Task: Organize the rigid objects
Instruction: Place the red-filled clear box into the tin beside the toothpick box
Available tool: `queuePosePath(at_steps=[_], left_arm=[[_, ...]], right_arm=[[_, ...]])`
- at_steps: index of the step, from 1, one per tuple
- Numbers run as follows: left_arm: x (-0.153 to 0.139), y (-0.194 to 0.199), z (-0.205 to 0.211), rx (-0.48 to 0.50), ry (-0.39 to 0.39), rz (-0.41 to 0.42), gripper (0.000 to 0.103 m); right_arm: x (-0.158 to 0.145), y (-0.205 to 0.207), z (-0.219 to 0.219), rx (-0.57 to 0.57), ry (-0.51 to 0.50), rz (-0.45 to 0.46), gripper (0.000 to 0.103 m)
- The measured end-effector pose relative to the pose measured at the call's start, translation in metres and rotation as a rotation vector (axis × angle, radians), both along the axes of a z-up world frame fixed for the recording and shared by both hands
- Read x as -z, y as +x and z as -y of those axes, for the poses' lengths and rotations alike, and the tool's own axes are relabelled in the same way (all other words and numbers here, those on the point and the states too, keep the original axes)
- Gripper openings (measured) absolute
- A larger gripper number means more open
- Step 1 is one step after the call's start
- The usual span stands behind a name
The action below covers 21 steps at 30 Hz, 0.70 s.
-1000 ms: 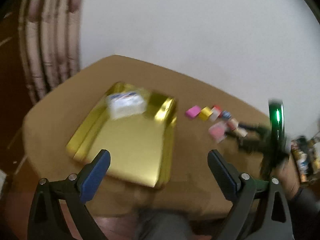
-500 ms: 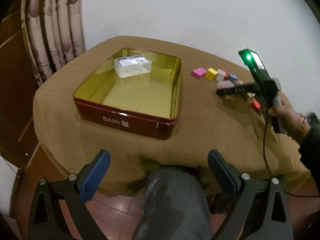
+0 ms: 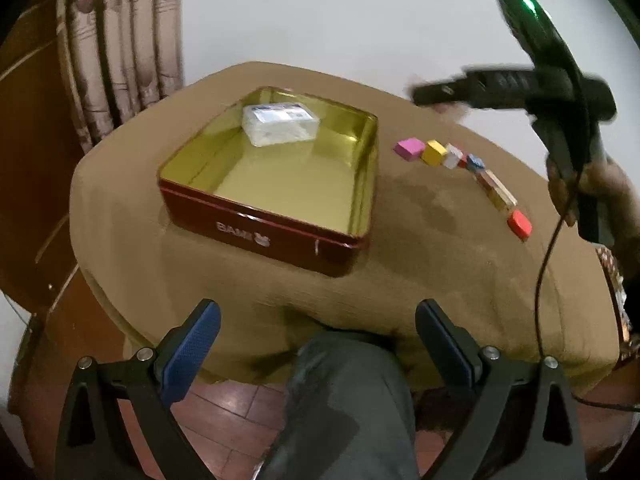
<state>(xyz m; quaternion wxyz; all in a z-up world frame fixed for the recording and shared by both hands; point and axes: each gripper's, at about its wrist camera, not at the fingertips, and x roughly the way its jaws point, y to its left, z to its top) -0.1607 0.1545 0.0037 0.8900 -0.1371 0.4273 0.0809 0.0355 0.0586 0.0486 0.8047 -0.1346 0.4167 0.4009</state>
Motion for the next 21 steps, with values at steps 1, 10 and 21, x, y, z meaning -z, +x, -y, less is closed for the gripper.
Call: queuePosePath(at_steps=[1, 10, 21], left_arm=[[-0.002, -0.001, -0.002, -0.010, 0.001, 0.007, 0.096], [-0.001, -0.001, -0.020, -0.045, -0.019, -0.008, 0.096], [0.014, 0.009, -0.026, -0.041, -0.051, -0.076, 0.096]], right_arm=[[-0.002, -0.001, -0.020, -0.036, -0.008, -0.020, 0.073], [0.065, 0.023, -0.124, -0.148, -0.237, -0.190, 0.073], [0.099, 0.060, -0.151, -0.174, -0.339, -0.114, 0.073]])
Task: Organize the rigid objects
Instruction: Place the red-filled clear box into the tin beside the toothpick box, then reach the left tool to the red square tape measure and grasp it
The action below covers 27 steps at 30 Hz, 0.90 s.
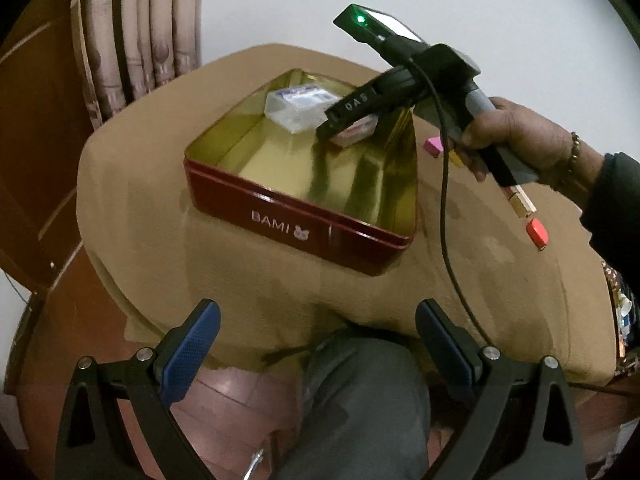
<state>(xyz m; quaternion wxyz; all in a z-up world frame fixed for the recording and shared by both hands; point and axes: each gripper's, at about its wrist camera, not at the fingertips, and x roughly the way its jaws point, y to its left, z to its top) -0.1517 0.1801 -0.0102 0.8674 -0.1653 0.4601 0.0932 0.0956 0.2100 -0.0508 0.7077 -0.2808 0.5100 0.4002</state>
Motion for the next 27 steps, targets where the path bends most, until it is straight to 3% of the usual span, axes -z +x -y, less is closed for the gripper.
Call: queuePosePath(at_steps=[5, 9, 13, 16, 20, 23, 27], left_arm=[[0.006, 0.002, -0.001, -0.014, -0.017, -0.019, 0.096], [0.009, 0.004, 0.006, 0.005, -0.006, -0.037, 0.096], [0.007, 0.004, 0.012, 0.018, 0.028, -0.030, 0.096], [0.005, 0.004, 0.014, 0.019, 0.051, -0.021, 0.097], [0.002, 0.002, 0.018, 0.023, 0.080, -0.010, 0.096], [-0.001, 0.001, 0.026, 0.048, 0.112, 0.002, 0.097], [-0.004, -0.001, 0.049, 0.112, 0.180, 0.011, 0.097]], right_arm=[[0.002, -0.010, -0.005, -0.137, 0.003, 0.066, 0.073], [-0.004, -0.014, -0.004, -0.147, -0.004, 0.156, 0.073], [-0.014, -0.014, 0.004, -0.137, 0.060, 0.111, 0.073], [-0.040, -0.016, 0.035, -0.091, 0.157, 0.110, 0.073], [-0.082, -0.034, 0.099, 0.050, 0.371, 0.103, 0.073], [-0.101, -0.059, 0.186, 0.245, 0.477, 0.193, 0.073], [-0.096, -0.088, 0.304, 0.521, 0.398, 0.381, 0.074]])
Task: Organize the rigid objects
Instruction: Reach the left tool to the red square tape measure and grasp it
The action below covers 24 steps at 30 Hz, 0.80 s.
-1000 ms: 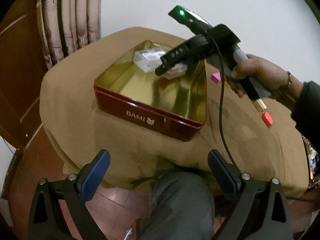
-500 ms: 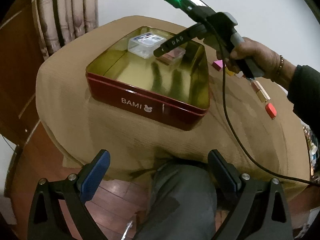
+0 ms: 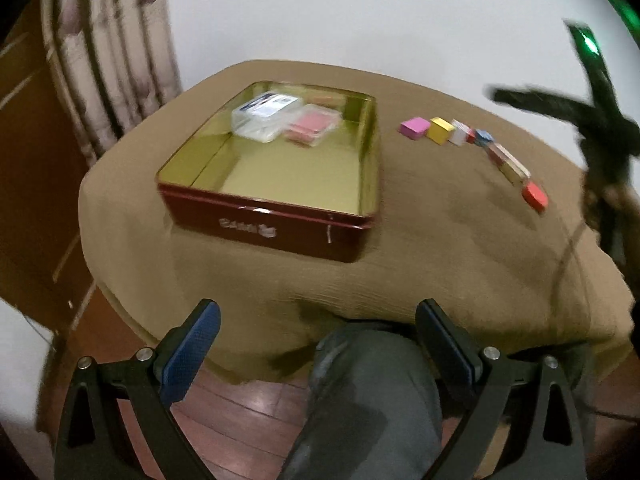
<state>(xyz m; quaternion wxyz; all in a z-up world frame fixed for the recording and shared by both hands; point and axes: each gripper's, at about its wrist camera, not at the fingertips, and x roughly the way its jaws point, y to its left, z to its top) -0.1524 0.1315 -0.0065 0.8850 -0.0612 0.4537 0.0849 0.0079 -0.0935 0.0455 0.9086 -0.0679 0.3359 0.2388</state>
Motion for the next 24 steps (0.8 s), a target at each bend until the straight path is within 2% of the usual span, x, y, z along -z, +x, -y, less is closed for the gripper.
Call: queuePosePath(at_steps=[2, 6, 11, 14, 17, 20, 24], left_arm=[[0.000, 0.001, 0.014, 0.032, 0.021, -0.003, 0.097], [-0.005, 0.013, 0.048, 0.130, 0.000, -0.005, 0.097], [-0.021, 0.047, 0.110, 0.264, 0.025, 0.045, 0.097], [-0.021, 0.075, 0.139, 0.322, -0.026, 0.025, 0.097], [-0.015, 0.114, 0.165, 0.332, -0.113, -0.034, 0.097], [-0.003, 0.158, 0.187, 0.299, -0.203, -0.106, 0.097], [0.014, 0.209, 0.211, 0.185, -0.283, -0.186, 0.096]], right_arm=[[0.020, -0.009, 0.047, 0.129, -0.022, 0.001, 0.074], [0.065, -0.023, 0.155, 0.371, -0.090, -0.059, 0.074], [0.099, -0.026, 0.221, 0.531, -0.120, -0.101, 0.074], [0.114, -0.023, 0.246, 0.572, -0.110, -0.108, 0.074], [0.111, -0.028, 0.258, 0.560, -0.044, -0.097, 0.074], [0.112, -0.026, 0.262, 0.551, -0.005, -0.092, 0.074], [0.114, -0.033, 0.260, 0.541, 0.082, -0.055, 0.074]])
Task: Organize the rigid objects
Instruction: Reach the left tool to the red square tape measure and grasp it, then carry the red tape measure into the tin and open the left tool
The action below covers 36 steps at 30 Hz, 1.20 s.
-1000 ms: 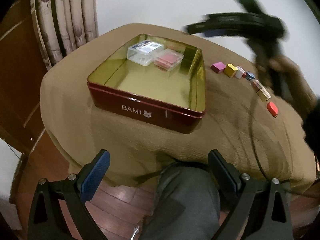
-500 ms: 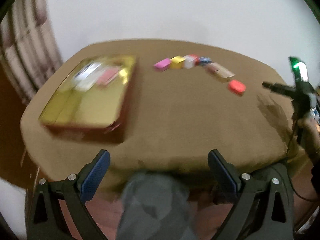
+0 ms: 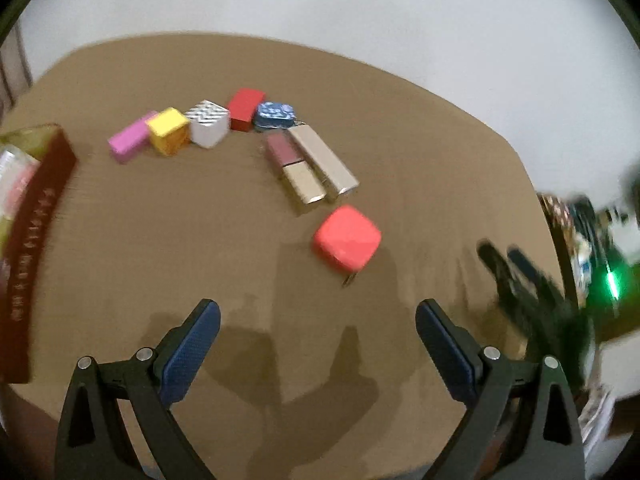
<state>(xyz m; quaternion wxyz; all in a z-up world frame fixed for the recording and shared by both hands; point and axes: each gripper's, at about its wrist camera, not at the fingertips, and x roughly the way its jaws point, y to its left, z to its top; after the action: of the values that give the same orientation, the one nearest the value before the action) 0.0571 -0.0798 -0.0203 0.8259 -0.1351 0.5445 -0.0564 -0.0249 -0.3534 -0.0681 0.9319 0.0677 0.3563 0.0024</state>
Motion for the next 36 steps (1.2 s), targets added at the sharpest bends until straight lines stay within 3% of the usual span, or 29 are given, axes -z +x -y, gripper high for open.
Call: queuePosePath(at_steps=[4, 10, 12, 19, 20, 23, 24, 27, 36], left_arm=[[0.017, 0.034, 0.016, -0.083, -0.014, -0.082, 0.095], [0.031, 0.062, 0.026, -0.186, 0.011, -0.142, 0.095], [0.038, 0.066, 0.027, -0.219, 0.034, -0.178, 0.084], [0.044, 0.072, 0.046, -0.215, 0.131, -0.189, 0.083], [0.044, 0.071, 0.048, -0.213, 0.147, -0.189, 0.081], [0.044, 0.072, 0.064, -0.204, 0.242, -0.183, 0.059], [0.042, 0.070, 0.064, -0.204, 0.236, -0.174, 0.050], [0.039, 0.059, 0.052, -0.202, 0.159, -0.169, 0.050], [0.022, -0.008, -0.002, -0.146, 0.160, -0.154, 0.050]], right_arm=[[-0.005, -0.006, 0.004, -0.010, 0.035, 0.032, 0.074], [-0.007, -0.016, 0.001, -0.030, 0.061, 0.069, 0.074], [-0.006, -0.020, 0.002, -0.026, 0.069, 0.078, 0.074], [-0.008, -0.030, 0.012, -0.033, 0.092, 0.107, 0.074], [-0.008, -0.032, 0.011, -0.032, 0.094, 0.107, 0.074], [-0.009, -0.035, 0.015, -0.030, 0.101, 0.106, 0.074], [-0.009, -0.035, 0.016, -0.028, 0.103, 0.105, 0.074], [-0.016, -0.032, 0.021, -0.028, 0.109, 0.101, 0.074], [-0.017, -0.026, 0.026, -0.015, 0.100, 0.066, 0.074]])
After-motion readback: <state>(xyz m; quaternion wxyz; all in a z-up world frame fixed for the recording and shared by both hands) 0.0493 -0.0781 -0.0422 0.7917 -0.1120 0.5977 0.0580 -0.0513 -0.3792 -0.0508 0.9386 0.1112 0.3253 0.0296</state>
